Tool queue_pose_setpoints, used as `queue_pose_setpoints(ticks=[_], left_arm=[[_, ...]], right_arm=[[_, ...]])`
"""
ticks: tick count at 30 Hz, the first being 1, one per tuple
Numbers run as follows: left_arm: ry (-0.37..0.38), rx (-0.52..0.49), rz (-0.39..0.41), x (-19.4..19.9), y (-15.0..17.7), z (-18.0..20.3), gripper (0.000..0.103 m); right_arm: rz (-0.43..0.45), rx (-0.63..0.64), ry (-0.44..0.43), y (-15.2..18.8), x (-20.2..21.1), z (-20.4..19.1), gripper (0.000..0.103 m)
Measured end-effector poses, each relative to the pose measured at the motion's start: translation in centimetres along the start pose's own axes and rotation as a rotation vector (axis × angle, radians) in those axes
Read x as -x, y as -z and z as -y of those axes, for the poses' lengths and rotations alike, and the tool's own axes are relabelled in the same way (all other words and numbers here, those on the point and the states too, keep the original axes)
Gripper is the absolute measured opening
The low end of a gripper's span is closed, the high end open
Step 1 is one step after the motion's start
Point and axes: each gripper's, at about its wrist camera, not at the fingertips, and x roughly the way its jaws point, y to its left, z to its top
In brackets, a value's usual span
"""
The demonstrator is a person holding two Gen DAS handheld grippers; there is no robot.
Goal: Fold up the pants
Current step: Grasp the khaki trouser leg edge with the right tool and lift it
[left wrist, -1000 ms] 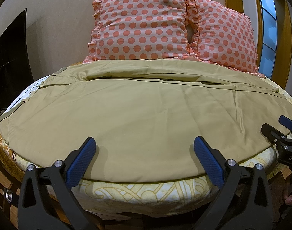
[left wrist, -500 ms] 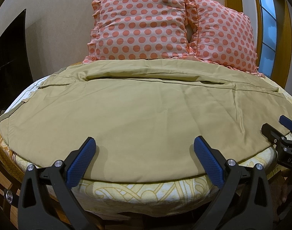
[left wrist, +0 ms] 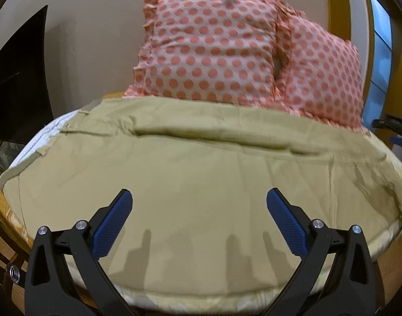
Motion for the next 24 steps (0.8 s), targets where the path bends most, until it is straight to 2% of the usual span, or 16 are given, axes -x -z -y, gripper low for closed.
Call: queue_pose_setpoints(ticks=[2,3,4,5,9,10,12,13,14,15,17,20,22,24], left_arm=[[-0.004,-0.002,0.01,-0.3,-0.7,0.2,0.101],[-0.007,-0.007,0.012,-0.4,-1.1,0.3,0.101],[-0.011,-0.013,0.013,-0.8,-1.5,0.4,0.101],[-0.011,-0.018,0.014,-1.0,-1.8,0.5,0.101],[-0.019,-0.04,0.02,-2.0,-2.6,0.8,0.101],[-0.021,-0.048,0.019,-2.3,-2.7,0.9,0.101],[-0.021,-0.058,0.015,-2.8,-2.9,0.9,0.101],[-0.021,-0.063,0.011,-3.2,-3.0,1.0,0.101],[-0.022,-0.066,0.006,-3.5,-3.0,1.0,0.101],[-0.021,-0.066,0.002,-3.7,-3.0,1.0,0.101],[-0.015,-0.057,-0.004,-4.0,-3.1,0.9,0.101],[-0.006,-0.033,-0.002,-3.9,-3.0,0.6,0.101],[-0.009,-0.02,0.0,-3.5,-3.0,0.3,0.101],[-0.015,-0.004,0.009,-2.9,-3.0,-0.2,0.101]], right_arm=[[-0.07,-0.097,0.054,-3.1,-4.5,1.3,0.098],[-0.1,-0.14,0.088,-4.5,-6.8,1.8,0.093],[-0.13,-0.189,0.139,-6.1,-9.6,2.6,0.079],[-0.155,-0.22,0.176,-7.2,-11.8,3.0,0.077],[-0.217,-0.304,0.331,-9.3,-17.6,4.8,0.077],[-0.218,-0.3,0.361,-9.4,-18.1,4.9,0.077],[-0.18,-0.196,0.447,-9.5,-19.1,4.1,0.077],[-0.164,-0.17,0.427,-9.2,-19.0,4.0,0.07],[-0.156,-0.166,0.378,-9.1,-18.8,4.2,0.055],[-0.142,-0.147,0.341,-8.7,-18.3,4.3,0.049],[-0.122,-0.15,0.288,-8.1,-17.3,5.2,0.019],[-0.092,-0.268,0.154,-7.0,-15.4,8.2,0.006],[-0.038,-0.383,0.025,-6.0,-12.8,10.3,0.005],[0.042,-0.41,-0.094,-5.1,-9.2,12.0,0.004]])
